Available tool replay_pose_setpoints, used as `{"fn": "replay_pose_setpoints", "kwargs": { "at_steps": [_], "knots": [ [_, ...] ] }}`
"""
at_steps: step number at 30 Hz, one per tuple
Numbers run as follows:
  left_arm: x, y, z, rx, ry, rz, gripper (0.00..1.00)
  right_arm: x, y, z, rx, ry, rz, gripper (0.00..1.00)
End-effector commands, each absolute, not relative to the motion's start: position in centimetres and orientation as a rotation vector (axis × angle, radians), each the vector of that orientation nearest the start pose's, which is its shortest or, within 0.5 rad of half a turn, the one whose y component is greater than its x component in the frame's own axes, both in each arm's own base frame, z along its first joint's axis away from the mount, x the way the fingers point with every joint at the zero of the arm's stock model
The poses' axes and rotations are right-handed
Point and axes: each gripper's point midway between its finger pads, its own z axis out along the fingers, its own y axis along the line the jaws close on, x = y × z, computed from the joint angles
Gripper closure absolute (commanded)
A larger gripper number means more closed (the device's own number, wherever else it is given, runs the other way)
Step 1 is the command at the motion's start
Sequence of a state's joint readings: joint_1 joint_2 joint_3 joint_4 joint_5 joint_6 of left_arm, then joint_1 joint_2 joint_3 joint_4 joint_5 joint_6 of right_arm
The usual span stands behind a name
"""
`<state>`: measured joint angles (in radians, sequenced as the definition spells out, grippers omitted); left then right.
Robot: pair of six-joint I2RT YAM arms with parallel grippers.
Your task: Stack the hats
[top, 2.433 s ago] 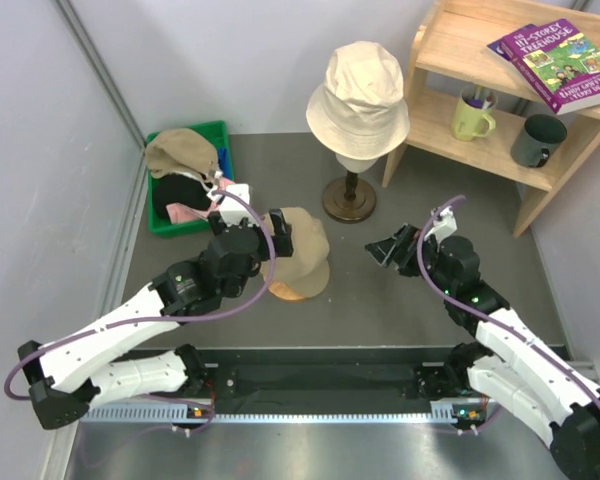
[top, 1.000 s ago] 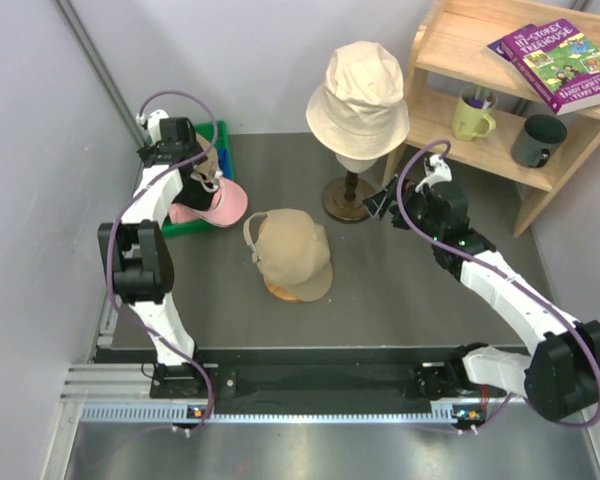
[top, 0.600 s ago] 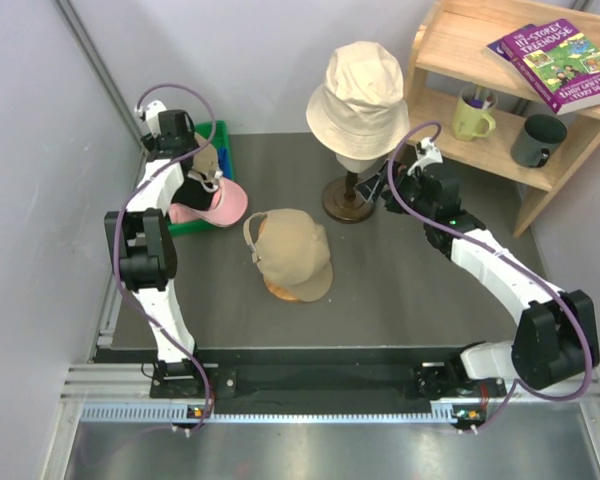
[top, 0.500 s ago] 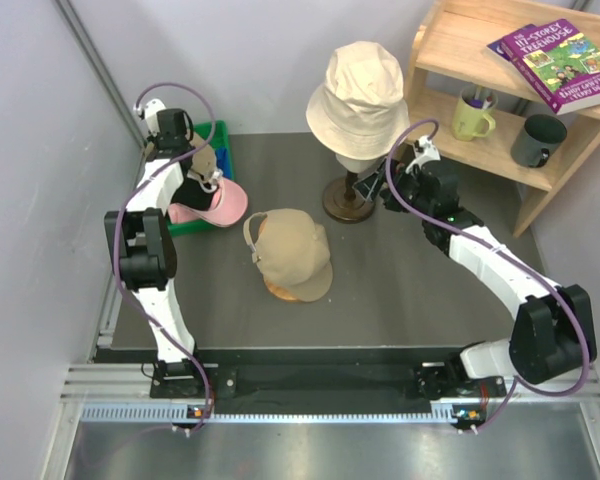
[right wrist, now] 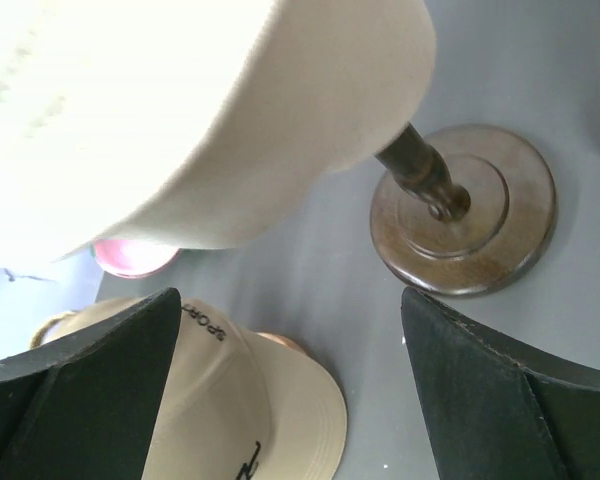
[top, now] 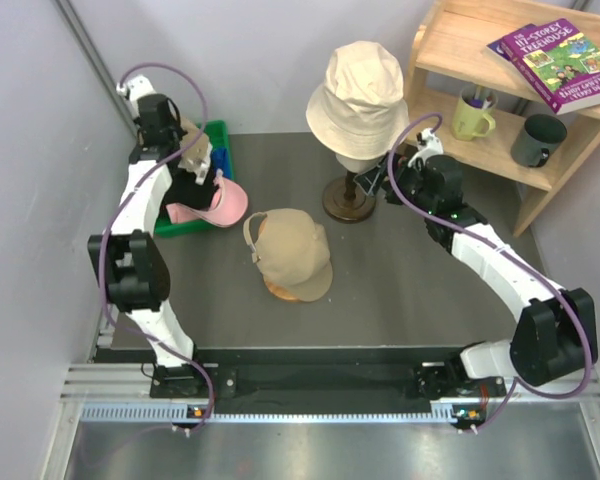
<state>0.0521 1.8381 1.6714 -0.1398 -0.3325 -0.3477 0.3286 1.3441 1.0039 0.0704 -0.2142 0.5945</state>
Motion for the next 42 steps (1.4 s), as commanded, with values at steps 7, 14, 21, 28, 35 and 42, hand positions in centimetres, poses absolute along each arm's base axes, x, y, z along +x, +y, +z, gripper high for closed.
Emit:
{"fn": "replay_pose_setpoints", "kwargs": {
  "at_steps": [7,14,21,28,35,42],
  "knots": [
    [49.1,5.3,38.8,-0.358,1.595,0.041,1.0,36.9,18.9,30.1,0.031,1.746,0.865,0.09],
    [49.1,-1.9,29.7,-0.009,1.855,-0.276,1.0,35.2,19.0,29.0,0.026,1.768,0.898,0.1],
    [47.3,-1.2,23.9,-0.059,2.032,-0.239,0.8,34.0,18.8,28.6,0.026,1.781,0.908,0.1],
    [46.3,0.5,26.3,-0.169,1.994,-0.153,0.38,33.6,18.7,28.3,0.03,1.787,0.912,0.11],
    [46.6,1.6,29.6,-0.268,1.896,-0.122,0.36,33.9,19.2,28.4,0.016,1.788,0.927,0.11],
    [48.8,2.8,29.9,-0.34,1.876,-0.08,0.36,34.2,19.4,28.2,0.006,1.798,0.93,0.11]
  ]
}}
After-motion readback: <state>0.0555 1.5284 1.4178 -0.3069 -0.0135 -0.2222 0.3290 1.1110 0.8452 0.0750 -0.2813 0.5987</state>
